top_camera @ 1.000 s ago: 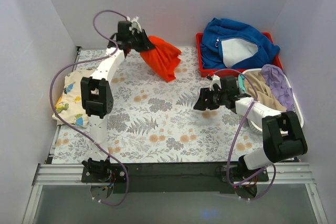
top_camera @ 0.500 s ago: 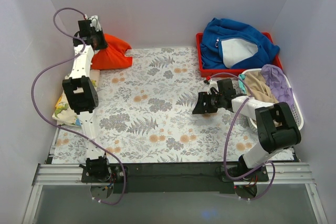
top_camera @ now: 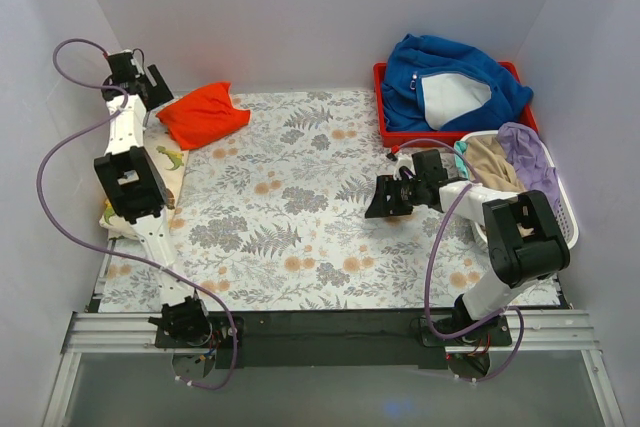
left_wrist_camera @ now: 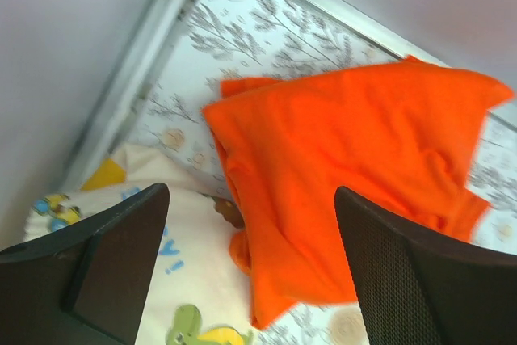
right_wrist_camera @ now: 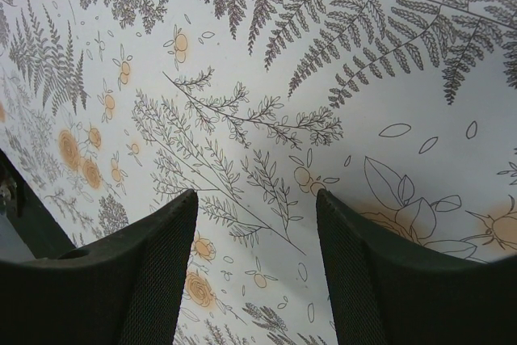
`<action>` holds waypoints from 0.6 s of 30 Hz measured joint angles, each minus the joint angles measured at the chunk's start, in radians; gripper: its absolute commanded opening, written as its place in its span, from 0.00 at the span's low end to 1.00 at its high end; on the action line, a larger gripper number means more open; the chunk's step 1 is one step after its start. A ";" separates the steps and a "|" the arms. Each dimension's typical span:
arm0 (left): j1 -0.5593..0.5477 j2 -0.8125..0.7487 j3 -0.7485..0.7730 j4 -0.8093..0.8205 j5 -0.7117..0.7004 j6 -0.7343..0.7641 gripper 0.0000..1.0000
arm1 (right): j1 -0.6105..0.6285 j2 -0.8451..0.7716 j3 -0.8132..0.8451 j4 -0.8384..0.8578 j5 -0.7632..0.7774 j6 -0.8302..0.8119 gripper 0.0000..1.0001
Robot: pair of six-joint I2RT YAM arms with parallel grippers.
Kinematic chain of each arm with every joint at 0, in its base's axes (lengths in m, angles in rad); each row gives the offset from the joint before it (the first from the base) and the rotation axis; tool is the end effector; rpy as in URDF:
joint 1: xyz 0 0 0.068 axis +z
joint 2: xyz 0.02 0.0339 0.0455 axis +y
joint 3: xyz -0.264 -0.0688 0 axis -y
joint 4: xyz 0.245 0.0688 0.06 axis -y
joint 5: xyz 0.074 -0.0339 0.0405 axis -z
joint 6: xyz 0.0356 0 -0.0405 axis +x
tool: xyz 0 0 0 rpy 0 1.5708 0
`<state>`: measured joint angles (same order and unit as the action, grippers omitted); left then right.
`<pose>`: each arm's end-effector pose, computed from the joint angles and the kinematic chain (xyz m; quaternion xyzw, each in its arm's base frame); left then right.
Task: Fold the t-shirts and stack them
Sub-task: Reset both grippers
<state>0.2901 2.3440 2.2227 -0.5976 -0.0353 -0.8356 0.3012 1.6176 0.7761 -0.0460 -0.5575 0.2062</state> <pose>0.5145 0.1549 0.2602 -0.4920 0.7662 -0.0958 0.4022 0.2868 0.1088 0.1537 -0.1351 0.9004 0.3318 0.2467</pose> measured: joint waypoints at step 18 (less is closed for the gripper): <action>-0.372 -0.668 -0.666 0.154 0.444 -0.243 0.84 | 0.000 -0.207 -0.034 -0.004 0.056 0.015 0.84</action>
<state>-0.0814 1.6764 1.5570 -0.4431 0.4084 -1.0786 0.3012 1.4105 0.7418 -0.0498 -0.5014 0.2211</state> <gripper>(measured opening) 0.838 0.753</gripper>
